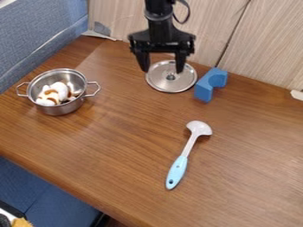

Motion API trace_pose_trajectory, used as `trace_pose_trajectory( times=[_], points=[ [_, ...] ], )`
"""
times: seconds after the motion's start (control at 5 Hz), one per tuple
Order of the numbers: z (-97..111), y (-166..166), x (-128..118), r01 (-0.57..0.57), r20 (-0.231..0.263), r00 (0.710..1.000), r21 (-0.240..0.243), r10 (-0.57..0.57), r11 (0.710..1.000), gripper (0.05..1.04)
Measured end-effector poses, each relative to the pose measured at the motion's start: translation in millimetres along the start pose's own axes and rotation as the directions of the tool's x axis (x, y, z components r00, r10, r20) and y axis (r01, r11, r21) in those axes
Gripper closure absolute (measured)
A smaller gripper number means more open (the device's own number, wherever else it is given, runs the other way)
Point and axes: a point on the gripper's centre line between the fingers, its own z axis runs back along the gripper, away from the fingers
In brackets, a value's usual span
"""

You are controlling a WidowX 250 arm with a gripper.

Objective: Moved the blue spoon to the upper left side of the silver lid

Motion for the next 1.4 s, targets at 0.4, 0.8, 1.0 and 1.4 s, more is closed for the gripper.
trace_pose_trajectory(
  times=[0.4,0.8,1.0,1.4],
  points=[
    [12,-15,-42,0.067,-0.012,0.998,0.01,-0.067,0.998,0.082],
    [-6,-32,-103,0.146,-0.08,0.986,0.002,-0.145,0.989,0.083],
    [-13,-35,-118,0.161,-0.094,0.982,-0.012,-0.161,0.987,0.082],
    [-34,-46,-129,0.235,-0.133,0.96,-0.081,-0.245,0.968,0.132]
  ],
)
